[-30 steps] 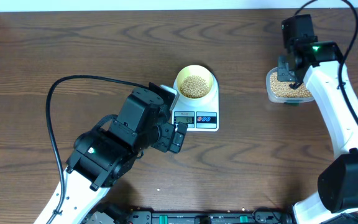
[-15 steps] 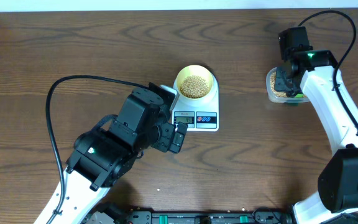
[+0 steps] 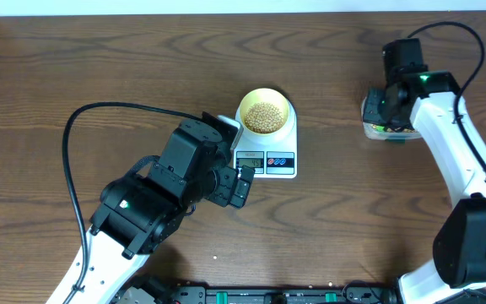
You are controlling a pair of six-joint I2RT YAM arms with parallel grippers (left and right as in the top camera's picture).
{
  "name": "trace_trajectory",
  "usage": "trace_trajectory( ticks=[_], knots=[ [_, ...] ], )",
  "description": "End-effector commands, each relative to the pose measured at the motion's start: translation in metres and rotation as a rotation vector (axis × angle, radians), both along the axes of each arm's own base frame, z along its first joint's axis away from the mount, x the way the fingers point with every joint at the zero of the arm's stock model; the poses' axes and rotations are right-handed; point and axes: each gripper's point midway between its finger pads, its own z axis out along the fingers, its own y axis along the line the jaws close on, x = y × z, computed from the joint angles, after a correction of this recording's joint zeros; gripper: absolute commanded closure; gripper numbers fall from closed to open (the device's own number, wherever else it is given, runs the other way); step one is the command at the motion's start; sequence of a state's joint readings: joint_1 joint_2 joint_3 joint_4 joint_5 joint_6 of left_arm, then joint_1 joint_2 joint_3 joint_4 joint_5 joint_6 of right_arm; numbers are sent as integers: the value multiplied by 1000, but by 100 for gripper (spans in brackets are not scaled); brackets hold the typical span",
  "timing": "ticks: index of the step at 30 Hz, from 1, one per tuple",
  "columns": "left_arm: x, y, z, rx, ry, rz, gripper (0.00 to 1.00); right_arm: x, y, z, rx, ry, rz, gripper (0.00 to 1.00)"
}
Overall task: Scoop item into bowl and weigh 50g on scale
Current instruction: 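Carry the green scoop right into the soybean tub with the right gripper, then dip the scoop into the soybeans and lift a small amount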
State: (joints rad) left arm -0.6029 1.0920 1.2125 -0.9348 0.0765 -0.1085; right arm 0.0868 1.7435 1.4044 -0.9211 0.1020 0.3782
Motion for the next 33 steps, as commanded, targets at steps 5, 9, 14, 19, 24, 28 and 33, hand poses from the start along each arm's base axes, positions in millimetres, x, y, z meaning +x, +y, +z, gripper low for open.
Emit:
trace_trajectory(
  ticks=[5, 9, 14, 19, 24, 28, 33],
  knots=[
    [2, 0, 8, -16, -15, 6, 2, -5, -28, -3, 122, 13, -203, 99],
    [2, -1, 8, -16, -15, 6, 2, -6, -45, -3, 202, 16, -283, 99],
    [2, -1, 8, -16, -15, 6, 2, -8, -60, -3, 280, 13, -344, 99],
    [2, -1, 8, -16, -15, 6, 2, -1, -59, 3, 399, -18, -354, 99],
    [2, -1, 8, -16, -15, 6, 2, 7, -51, 9, 468, -48, -327, 99],
    [2, -1, 8, -16, -15, 6, 2, 7, -48, 10, 482, -49, -322, 99],
    [2, -1, 8, -17, -15, 6, 2, 8, -49, 9, 484, -49, -329, 99]
  ],
)
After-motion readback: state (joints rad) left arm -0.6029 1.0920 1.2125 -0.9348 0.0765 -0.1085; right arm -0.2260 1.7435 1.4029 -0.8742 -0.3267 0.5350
